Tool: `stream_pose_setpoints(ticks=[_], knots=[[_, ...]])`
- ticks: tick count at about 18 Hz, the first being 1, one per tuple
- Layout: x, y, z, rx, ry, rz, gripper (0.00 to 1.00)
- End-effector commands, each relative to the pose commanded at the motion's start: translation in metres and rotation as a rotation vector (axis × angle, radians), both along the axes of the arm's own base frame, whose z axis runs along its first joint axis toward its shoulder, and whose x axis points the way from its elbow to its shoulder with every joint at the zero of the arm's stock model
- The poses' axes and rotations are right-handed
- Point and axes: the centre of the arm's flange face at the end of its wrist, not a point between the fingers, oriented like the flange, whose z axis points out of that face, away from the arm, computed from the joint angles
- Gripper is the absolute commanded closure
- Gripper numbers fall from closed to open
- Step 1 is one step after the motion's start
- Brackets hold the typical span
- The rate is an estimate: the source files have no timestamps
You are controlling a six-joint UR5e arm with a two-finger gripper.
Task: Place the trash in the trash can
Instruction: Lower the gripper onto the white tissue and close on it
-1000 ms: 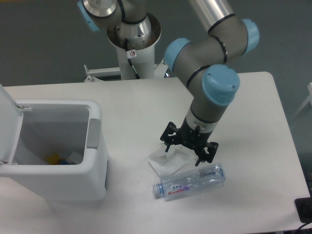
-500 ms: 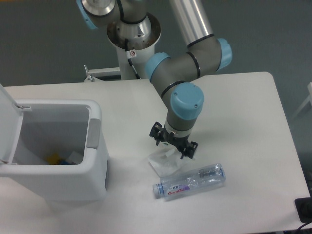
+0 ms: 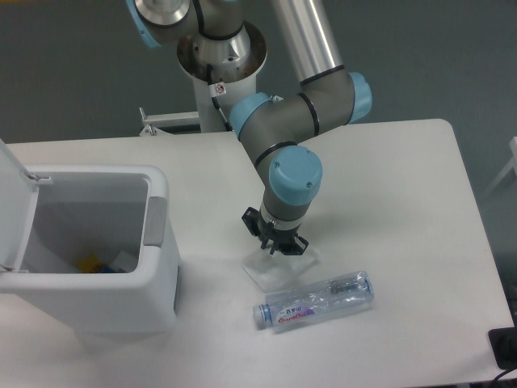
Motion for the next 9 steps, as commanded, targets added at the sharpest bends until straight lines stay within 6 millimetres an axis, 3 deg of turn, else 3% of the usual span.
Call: stream_pose_setpoints(ticks=[5, 9], knots=[[-0.004, 0.001, 0.019, 0.018, 0.018, -0.001, 1.00], [-0.009, -0.007, 0.059, 0.063, 0.059, 0.014, 1.00]])
